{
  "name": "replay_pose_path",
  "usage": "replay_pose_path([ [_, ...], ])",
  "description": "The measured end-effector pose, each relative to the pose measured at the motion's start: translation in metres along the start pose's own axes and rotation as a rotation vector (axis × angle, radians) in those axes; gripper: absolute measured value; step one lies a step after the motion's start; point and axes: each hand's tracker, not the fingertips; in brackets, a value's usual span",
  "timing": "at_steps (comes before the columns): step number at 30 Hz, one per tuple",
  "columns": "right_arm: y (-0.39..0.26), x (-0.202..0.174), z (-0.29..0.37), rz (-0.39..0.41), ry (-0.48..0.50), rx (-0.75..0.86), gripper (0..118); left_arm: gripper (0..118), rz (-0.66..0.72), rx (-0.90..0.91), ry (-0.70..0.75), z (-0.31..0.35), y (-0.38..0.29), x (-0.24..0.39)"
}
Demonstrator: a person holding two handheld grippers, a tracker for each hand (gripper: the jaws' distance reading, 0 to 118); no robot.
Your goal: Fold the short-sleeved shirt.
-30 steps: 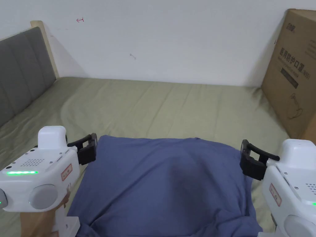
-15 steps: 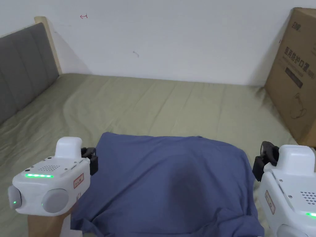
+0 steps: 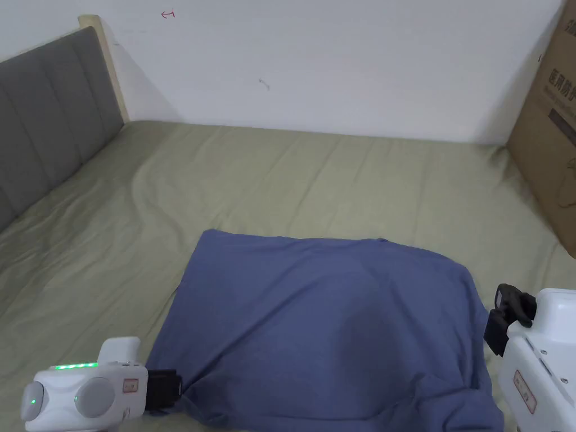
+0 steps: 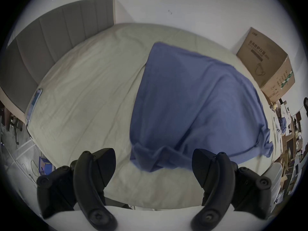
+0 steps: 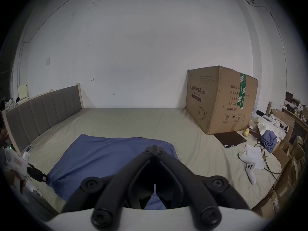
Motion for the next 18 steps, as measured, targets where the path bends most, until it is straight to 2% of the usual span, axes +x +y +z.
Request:
replay_pose_path([
  [3, -0.006, 0.002, -0.004, -0.001, 0.001, -0.027, 0, 94, 0.006, -0.008, 0.017, -0.012, -0.005, -0.003],
  [4, -0.007, 0.002, -0.003, 0.001, -0.001, -0.035, 0, 89, 0.011, -0.013, 0.024, -0.017, -0.005, -0.002],
  [5, -0.009, 0.003, -0.003, 0.003, -0.004, -0.044, 0, 79, 0.014, -0.009, 0.029, -0.021, -0.006, -0.002],
  [7, -0.012, 0.006, -0.003, -0.001, -0.008, -0.058, 0, 31, 0.012, -0.016, 0.012, -0.029, -0.006, 0.001],
  [8, -0.014, 0.008, -0.003, -0.006, -0.01, -0.068, 0, 13, 0.005, -0.03, 0.008, -0.033, -0.007, 0.004],
  [9, -0.015, 0.01, -0.002, -0.009, -0.012, -0.077, 0, 7, -0.006, -0.037, 0.016, -0.036, -0.008, 0.007],
  [11, -0.021, 0.016, -0.004, -0.019, -0.015, -0.112, 2, 6, -0.03, 0.0, 0.016, -0.032, -0.011, 0.011],
  [14, -0.044, 0.031, -0.017, -0.063, 0.001, -0.277, 79, 6, -0.052, 0.064, 0.014, -0.017, -0.013, 0.014],
  [18, -0.102, 0.044, -0.035, -0.094, -0.019, -0.49, 103, 6, -0.033, 0.093, -0.009, -0.001, -0.007, 0.01],
])
